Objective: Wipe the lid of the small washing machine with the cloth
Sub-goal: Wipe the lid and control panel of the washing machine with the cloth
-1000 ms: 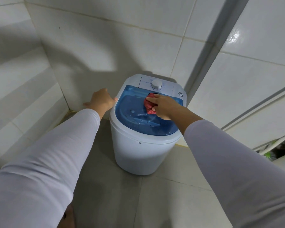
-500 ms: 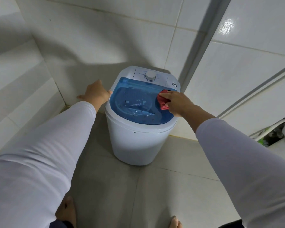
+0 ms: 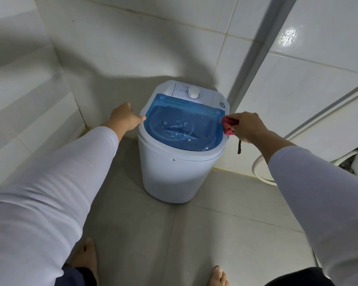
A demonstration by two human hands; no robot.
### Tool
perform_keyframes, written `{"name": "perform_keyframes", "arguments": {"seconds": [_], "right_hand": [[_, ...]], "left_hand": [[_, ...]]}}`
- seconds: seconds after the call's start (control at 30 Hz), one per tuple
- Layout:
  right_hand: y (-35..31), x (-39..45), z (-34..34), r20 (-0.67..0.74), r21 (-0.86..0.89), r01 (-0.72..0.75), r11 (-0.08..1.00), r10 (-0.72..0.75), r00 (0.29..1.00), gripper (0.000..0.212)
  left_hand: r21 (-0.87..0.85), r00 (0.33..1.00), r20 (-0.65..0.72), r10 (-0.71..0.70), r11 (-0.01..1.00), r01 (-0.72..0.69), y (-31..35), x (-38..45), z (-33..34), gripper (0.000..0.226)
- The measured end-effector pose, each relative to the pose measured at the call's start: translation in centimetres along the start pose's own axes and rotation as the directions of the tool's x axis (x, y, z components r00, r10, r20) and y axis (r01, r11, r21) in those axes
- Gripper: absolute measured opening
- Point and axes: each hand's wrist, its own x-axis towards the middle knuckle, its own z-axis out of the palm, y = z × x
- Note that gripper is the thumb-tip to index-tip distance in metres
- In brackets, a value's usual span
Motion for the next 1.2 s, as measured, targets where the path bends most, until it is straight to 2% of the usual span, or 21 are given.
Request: {"name": "perform_keyframes", "arguments": {"seconds": [0.2,0.33,0.47,0.67,0.9,1.0,1.2], "right_hand": [[-7.6,1.5,-2.1,-0.037,0.002,0.164,0.986,-0.164,0.986,0.046],[-13.6,2.1,-0.4,0.021,0.037,0.277,0.96,-0.278,0.96,0.044],[-17.2,2.8,2.2,0.085,-0.031,0.338,0.941,-0.335,0.939,0.046],[-17.5,2.7,4.9,0.228,-0.3,0.392,0.87,-0.334,0.915,0.044],[-16.3,2.0,4.5,0.278,-0.312,0.402,0.861,-0.321,0.905,0.049],[-15.1,1.9,4.6,0.268,-0.314,0.394,0.864,-0.318,0.91,0.057],[-12.3,1.4,3.9,0.22,-0.305,0.367,0.879,-0.31,0.925,0.054]], "left_hand": [[-0.021,0.999,0.047,-0.024,0.999,0.025,-0.5,0.5,0.1,0.076],[-0.036,0.998,0.06,-0.033,0.999,0.035,-0.8,0.7,0.2,0.08],[-0.082,0.997,0.075,-0.021,0.996,0.027,-1.1,1.0,0.2,0.082],[-0.14,0.996,0.088,-0.012,0.99,0.024,-1.4,1.2,0.3,0.081],[-0.154,0.997,0.078,-0.029,0.987,0.041,-1.4,1.0,0.5,0.08],[-0.13,0.998,0.065,-0.027,0.991,0.035,-1.3,0.9,0.5,0.08],[-0.101,0.999,0.036,-0.03,0.994,0.033,-1.1,0.8,0.5,0.079]]}}
